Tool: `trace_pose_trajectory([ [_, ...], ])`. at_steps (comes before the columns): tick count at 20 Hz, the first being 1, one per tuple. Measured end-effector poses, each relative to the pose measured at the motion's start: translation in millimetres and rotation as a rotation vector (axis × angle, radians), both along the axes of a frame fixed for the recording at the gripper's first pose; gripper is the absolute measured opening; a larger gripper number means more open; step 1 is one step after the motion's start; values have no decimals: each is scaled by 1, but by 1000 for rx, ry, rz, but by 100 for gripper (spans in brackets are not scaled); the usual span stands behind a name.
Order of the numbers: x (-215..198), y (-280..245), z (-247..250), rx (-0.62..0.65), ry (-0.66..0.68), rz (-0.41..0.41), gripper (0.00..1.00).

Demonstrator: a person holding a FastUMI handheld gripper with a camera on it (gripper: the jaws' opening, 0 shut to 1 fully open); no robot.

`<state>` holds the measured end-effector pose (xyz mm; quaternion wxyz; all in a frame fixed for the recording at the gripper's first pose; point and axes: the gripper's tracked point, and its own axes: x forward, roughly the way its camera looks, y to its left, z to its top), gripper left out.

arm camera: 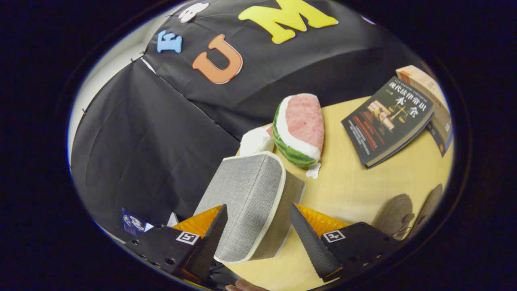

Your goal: Open the storage box then place both shoes into the box .Put the left shoe in first, then the right shoe, with the right side of both shoes facing outward in a uniform manner.

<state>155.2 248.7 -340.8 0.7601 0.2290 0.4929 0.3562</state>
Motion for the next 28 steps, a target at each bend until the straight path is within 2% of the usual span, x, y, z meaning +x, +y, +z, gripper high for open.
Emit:
trace_pose_trajectory([
  [4,-4,13,-24,58,133,46,95],
  [6,-4,13,-31,89,188,38,94],
  [8,-4,12,-31,133,250,23,87],
  [13,-8,22,-10,166,294,-6,30],
  [15,-10,22,-7,103,282,-13,7],
  [18,-10,25,3,26,252,-14,0],
  [25,-4,48,61,-114,150,-63,0],
  [28,-9,81,103,-92,142,-70,0],
])
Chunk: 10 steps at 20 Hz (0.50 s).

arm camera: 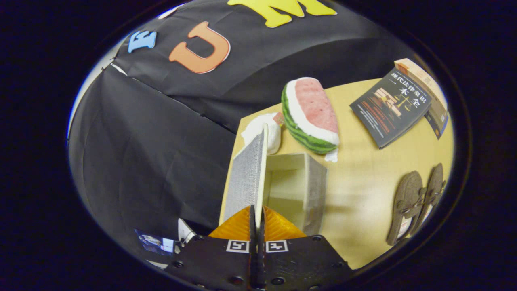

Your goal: Open the storage box then place both shoes into the box .Put the left shoe in first, then the right shoe, with the right side of both shoes facing outward in a uniform manner.

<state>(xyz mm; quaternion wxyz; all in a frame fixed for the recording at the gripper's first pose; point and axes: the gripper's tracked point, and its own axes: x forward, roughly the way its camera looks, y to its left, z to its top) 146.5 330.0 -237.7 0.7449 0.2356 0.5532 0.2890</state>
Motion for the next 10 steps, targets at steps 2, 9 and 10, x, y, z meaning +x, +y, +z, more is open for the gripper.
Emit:
trace_pose_trajectory([
  [2,-5,28,31,47,-2,10,0],
  [9,-22,138,60,110,-1,64,1],
  [10,-24,153,59,120,6,74,1],
])
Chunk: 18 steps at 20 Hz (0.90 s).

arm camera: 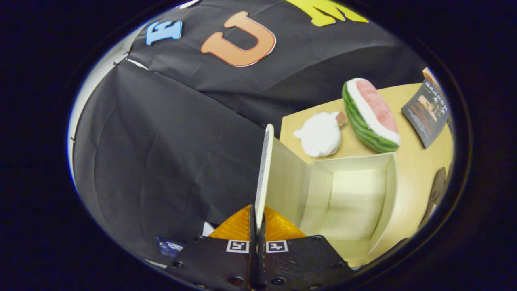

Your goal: Open the storage box then place both shoes into the box .Put the left shoe in first, then the right shoe, with the right side of both shoes facing outward in a uniform manner.

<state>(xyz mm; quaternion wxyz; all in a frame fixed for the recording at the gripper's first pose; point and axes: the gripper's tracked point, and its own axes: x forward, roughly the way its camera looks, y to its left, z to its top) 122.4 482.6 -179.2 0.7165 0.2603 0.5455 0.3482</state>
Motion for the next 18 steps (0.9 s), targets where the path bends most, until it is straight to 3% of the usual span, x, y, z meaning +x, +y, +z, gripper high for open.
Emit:
trace_pose_trajectory([
  [6,-19,78,-13,-62,-46,103,2],
  [7,-24,87,-13,-73,-55,122,7],
  [13,-29,103,-20,-103,-74,126,10],
  [18,-21,81,4,-47,-130,111,59],
])
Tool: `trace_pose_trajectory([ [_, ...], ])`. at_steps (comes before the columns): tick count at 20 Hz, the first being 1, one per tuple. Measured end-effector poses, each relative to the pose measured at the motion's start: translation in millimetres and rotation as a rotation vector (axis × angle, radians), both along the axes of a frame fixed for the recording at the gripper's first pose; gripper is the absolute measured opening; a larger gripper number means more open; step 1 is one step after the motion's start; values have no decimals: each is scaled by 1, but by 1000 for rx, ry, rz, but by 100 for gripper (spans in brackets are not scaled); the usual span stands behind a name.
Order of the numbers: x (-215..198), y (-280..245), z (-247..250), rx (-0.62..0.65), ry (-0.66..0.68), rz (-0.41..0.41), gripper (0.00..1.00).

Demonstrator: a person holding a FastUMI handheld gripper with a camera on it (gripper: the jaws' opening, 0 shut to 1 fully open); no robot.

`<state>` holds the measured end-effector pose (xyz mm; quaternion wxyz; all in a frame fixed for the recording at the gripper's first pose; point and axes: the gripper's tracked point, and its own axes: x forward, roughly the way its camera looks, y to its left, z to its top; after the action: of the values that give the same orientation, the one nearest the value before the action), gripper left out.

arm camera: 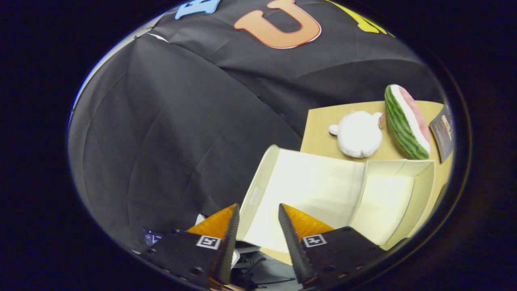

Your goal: Open the storage box then place both shoes into the box .Put the left shoe in first, then the right shoe, with the right side of both shoes facing outward in a uniform manner.

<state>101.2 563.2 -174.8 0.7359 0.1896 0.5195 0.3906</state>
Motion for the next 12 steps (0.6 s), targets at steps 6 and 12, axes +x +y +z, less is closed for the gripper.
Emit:
trace_pose_trajectory([
  [6,14,-76,7,-5,-76,-19,94],
  [12,26,-207,-53,-155,-119,-64,96],
])
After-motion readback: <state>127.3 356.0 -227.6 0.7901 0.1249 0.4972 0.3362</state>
